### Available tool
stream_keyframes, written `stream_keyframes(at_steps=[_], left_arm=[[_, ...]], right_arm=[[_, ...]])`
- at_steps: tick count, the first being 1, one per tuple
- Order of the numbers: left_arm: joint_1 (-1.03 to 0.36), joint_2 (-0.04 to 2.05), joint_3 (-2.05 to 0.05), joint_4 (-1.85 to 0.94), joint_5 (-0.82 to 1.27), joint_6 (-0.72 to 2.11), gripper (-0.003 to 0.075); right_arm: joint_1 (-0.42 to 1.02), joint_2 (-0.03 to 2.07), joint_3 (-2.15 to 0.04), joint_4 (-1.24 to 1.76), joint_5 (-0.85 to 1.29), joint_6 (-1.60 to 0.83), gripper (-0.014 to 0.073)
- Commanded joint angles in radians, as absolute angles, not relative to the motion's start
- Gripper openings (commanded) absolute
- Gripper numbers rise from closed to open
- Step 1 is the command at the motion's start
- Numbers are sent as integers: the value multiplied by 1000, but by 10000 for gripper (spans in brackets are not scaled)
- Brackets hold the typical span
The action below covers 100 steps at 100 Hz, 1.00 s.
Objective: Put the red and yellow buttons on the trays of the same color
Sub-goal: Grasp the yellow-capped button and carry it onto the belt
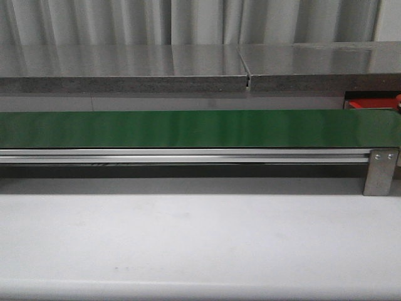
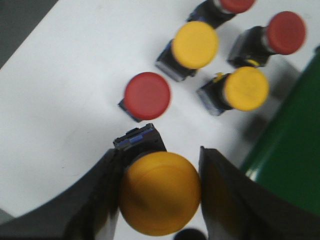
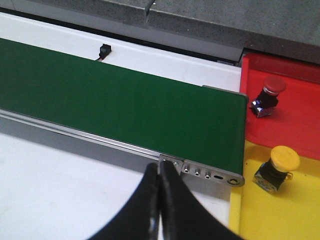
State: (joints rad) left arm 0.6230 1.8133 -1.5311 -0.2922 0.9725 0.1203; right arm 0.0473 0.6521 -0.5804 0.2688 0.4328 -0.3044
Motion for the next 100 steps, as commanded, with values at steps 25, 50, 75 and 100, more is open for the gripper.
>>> stream_keyframes(at_steps=[25,50,75,100], left_arm=[[412,1718,-1570,-318,965,165,186],[324,1775,-1579,-345,906,165,186],[306,1877,-1638,-345,969,165,190],[306,1879,-1665,-357,971,165,525]], right_arm=[[48,648,-607,277,358,-314,-118],[48,648,-607,277,358,-314,-118],[48,648,-607,277,358,-314,-118],[48,648,-607,277,358,-314,-118]])
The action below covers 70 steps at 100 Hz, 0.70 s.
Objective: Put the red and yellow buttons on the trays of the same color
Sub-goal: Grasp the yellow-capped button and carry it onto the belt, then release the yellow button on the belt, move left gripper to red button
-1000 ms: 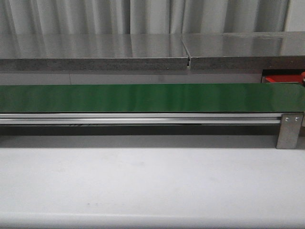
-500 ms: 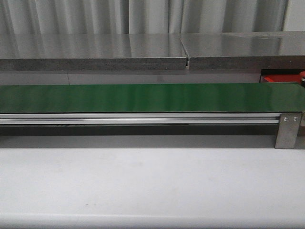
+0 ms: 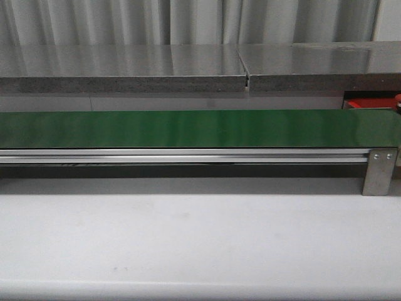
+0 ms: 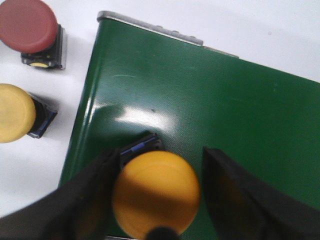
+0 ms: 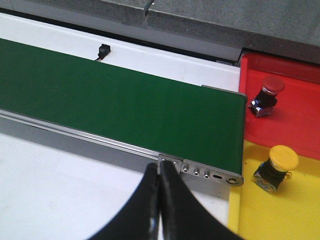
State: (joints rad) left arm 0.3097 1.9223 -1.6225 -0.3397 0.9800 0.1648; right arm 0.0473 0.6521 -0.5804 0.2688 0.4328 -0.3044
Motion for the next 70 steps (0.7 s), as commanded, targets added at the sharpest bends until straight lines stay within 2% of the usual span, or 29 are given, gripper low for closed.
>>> stream_keyframes(at_steps=[1,8,40,70], left_arm=[[306,1879,-1668,-357,971,165,533],[306,1866,-1685,-371,968,165,579],[331,1805,-1757,-386,966,163,578],[467,1805,-1755,-386,1017,163,576]], right_arm=[[48,648,-607,277,358,-314,-118],[48,648,-607,277,358,-314,-118],[48,648,-607,277,358,-314,-118],[48,648,-607,277,358,-314,-118]])
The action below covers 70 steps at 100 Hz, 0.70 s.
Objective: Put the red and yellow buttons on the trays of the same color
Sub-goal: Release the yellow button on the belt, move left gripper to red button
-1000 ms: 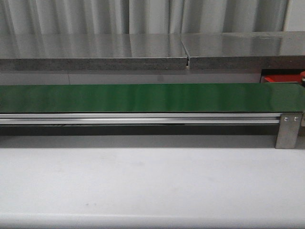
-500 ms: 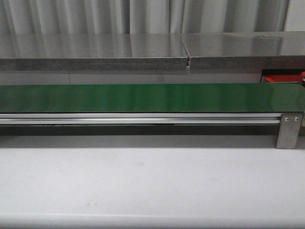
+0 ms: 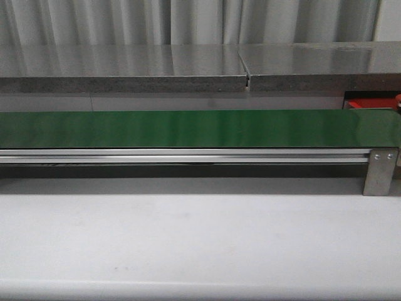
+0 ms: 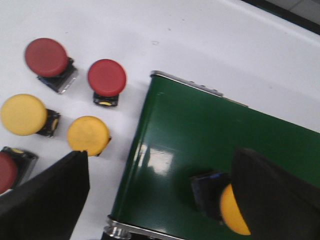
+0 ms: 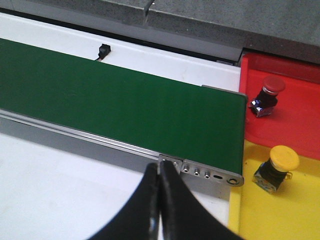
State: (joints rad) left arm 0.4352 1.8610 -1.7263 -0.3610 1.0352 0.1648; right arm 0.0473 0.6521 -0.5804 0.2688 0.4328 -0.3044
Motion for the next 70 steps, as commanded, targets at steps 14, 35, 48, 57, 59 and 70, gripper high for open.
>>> stream_keyframes(at_steps=[14,35,48,57,59,70], left_arm=[[537,1805,-1746,-359,1026,163,575],[591,1830,-1746,-252,1030,137,567],[602,1854,-1746,-237,1031,137,568],[607,1875,-1746,-236,1031,137,567],[610,1882,-1746,-236,1028,137,568],[620,1904,-1746,-236,1022,137,568]], right_arm=[[48,648,-607,277,358,-314,-118],[48,648,-607,277,358,-314,-118],[48,648,-607,277,358,-314,-118],[48,648,-607,277,358,-314,-118],[48,648,-607,277,358,-314,-118],[48,648,-607,277,358,-314,-118]])
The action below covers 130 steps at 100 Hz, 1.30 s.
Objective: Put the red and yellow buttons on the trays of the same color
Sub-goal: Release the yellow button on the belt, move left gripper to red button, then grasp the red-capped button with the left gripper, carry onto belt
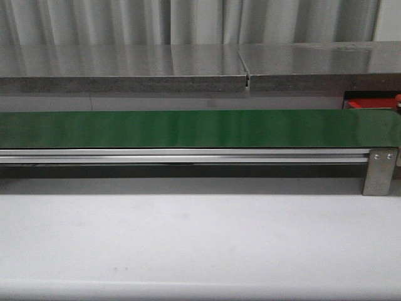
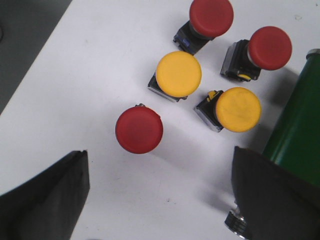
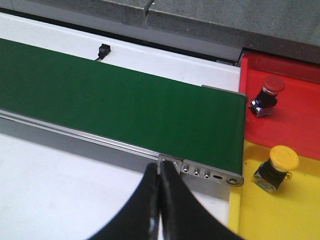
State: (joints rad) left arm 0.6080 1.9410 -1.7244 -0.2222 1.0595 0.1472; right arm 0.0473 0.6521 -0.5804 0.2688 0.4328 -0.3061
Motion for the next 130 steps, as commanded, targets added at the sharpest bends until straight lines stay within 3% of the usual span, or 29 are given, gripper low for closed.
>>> stream_keyframes(at_steps=[1,102,111,130], left_arm=[[620,1904,-1746,-236,1022,137,568],[620,2105,-1746,-230,942,135,564],[620,2109,-1746,-230,936,135,510],[620,2109,-1746,-230,917,135,297]], right_arm=[[48,648,-607,277,358,-314,-118],[48,648,-607,277,358,-314,-118],[48,648,-607,277,358,-314,-118],[48,648,-607,277,358,-314,-118]])
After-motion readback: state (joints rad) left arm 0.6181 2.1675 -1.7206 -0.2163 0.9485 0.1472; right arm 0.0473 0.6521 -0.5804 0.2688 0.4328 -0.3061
